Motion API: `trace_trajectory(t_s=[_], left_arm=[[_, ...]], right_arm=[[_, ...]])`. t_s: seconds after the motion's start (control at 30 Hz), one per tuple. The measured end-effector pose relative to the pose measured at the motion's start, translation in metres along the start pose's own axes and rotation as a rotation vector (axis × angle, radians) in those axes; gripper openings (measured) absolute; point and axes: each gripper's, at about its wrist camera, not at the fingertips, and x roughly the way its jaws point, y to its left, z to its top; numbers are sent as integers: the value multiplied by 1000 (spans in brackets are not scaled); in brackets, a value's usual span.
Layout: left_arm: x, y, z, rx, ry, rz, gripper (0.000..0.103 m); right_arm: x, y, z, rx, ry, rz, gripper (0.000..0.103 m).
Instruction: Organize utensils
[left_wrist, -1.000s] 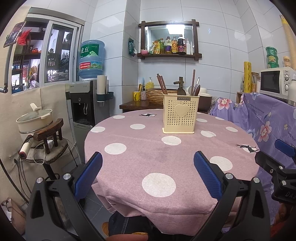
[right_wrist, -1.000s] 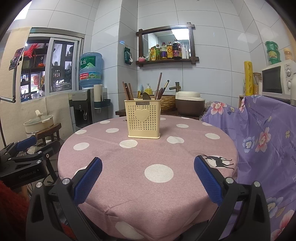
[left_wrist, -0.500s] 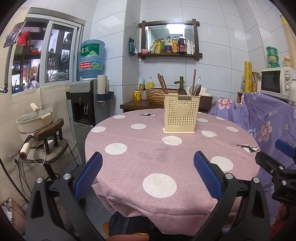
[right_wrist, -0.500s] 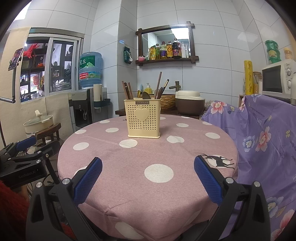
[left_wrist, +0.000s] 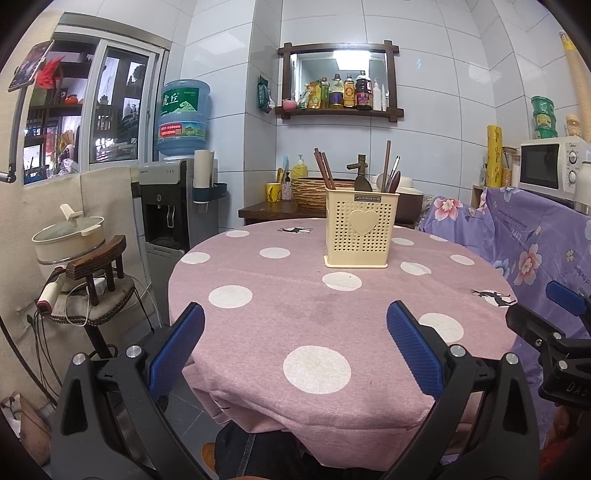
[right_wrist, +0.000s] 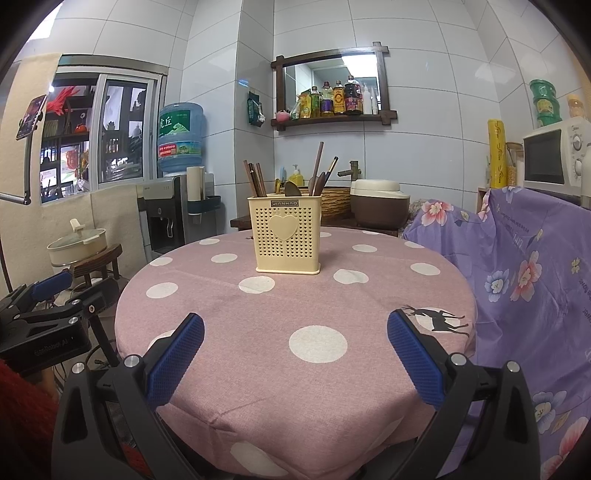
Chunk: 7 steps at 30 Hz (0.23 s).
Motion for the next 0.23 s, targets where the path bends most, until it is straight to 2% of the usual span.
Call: trace_trajectory(t_s=[0.23], left_arm=[[0,-4,-1,11,-1,-2,97]], right_arm=[[1,-1,1,0,0,1,98]])
